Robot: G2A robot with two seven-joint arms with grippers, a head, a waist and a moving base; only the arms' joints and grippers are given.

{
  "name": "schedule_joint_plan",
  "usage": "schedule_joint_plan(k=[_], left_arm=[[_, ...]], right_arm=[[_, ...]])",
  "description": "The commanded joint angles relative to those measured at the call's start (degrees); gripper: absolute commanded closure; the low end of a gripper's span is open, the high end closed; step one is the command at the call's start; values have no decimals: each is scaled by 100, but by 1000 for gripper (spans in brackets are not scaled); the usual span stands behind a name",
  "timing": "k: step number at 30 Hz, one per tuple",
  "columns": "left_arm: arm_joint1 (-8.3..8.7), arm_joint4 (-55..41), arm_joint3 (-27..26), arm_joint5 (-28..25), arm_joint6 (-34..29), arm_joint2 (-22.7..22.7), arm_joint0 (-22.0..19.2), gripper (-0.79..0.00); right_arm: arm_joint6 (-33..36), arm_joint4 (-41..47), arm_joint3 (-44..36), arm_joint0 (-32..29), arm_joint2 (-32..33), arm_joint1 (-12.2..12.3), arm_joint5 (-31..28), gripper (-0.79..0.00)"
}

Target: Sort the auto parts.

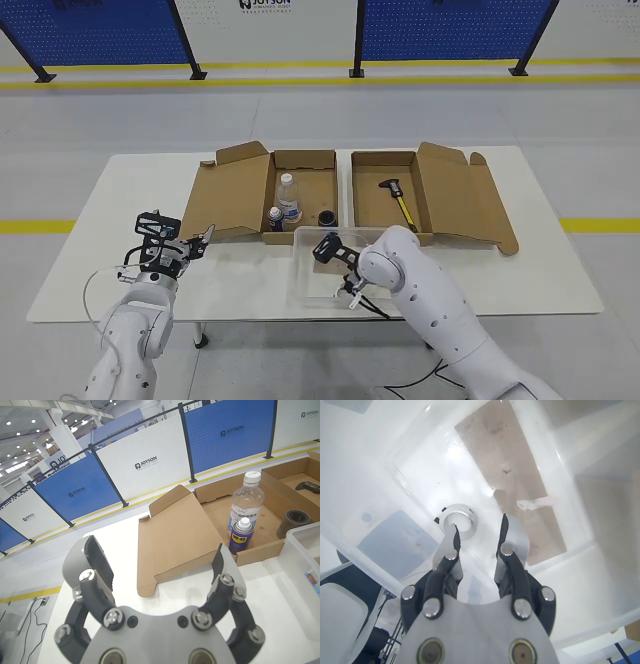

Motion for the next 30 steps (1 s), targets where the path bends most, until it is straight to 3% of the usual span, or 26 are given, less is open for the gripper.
schedule_joint_plan(k=[1, 14, 30], left_arm=[[0, 0, 0, 0, 0, 0, 0, -785], [0, 0, 0, 0, 0, 0, 0, -785], [0, 0, 0, 0, 0, 0, 0, -785]], right_arm=[[-50, -112, -16, -20, -50, 6, 12, -351], [-682, -386, 169, -120, -221, -3, 315, -348], [-748, -317, 395, -105, -349, -21, 258, -249]])
